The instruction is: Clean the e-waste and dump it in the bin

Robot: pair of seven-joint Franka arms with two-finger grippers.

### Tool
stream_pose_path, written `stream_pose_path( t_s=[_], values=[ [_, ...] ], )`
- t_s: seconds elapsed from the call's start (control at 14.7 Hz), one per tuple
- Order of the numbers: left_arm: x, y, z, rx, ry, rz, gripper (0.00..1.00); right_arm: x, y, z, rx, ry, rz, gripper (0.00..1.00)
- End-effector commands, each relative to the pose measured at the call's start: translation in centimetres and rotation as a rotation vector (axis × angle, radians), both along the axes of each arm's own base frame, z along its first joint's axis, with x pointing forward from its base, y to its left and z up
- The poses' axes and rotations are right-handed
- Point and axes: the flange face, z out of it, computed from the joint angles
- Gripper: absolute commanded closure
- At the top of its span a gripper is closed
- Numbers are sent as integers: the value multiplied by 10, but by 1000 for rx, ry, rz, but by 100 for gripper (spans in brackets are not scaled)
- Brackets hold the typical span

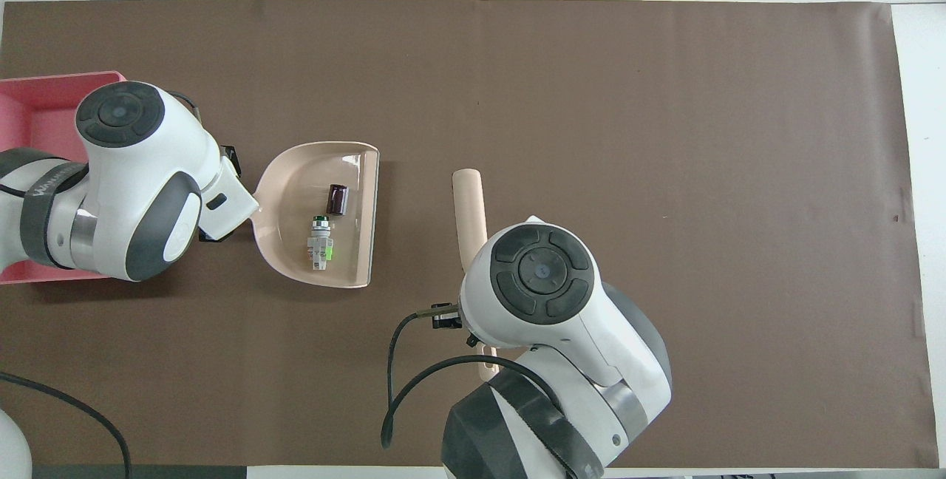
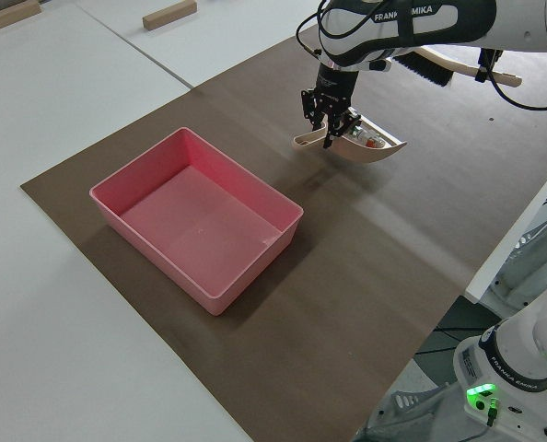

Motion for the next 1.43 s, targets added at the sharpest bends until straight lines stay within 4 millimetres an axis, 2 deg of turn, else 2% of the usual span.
stream_pose_path(
  t_s=[0.0,0.07,0.2,0.27,0.34,0.41,0.54,0.61,0.75,0.81,0.88,1.02,1.15,1.22,1.36],
  values=[
    [1,38,43,-43,1,-1,100,17,-50,10,-92,-28,-33,100],
    [5,68,57,-59,10,30,100,30,-79,19,-106,-33,-56,100],
    [12,113,86,-72,22,39,100,57,-144,28,-129,-37,-66,100],
    [16,140,99,-93,12,45,100,67,-172,28,-145,-34,-65,100],
    [18,158,109,-102,-5,45,100,76,-197,28,-160,-36,-64,100],
    [20,183,121,-102,-19,74,99,85,-232,25,-173,-32,-69,100],
    [18,238,134,-100,-49,128,99,94,-287,13,-171,-17,-66,100],
    [19,265,134,-97,-60,156,99,98,-318,4,-164,-14,-81,100],
    [19,312,138,-75,-96,213,99,98,-365,-22,-153,-14,-100,100],
    [16,340,136,-67,-97,239,99,93,-382,-36,-146,-2,-83,100],
    [22,358,135,-47,-100,219,99,88,-392,-47,-140,8,-68,100],
    [37,375,133,29,-94,172,99,84,-408,-58,-132,17,-60,100],
    [43,399,124,56,-106,194,100,79,-412,-71,-127,46,-46,100],
    [49,401,122,100,-112,177,100,76,-414,-80,-120,63,-18,100],
    [63,387,127,238,-125,94,100,68,-423,-96,-111,73,-2,100]
  ],
)
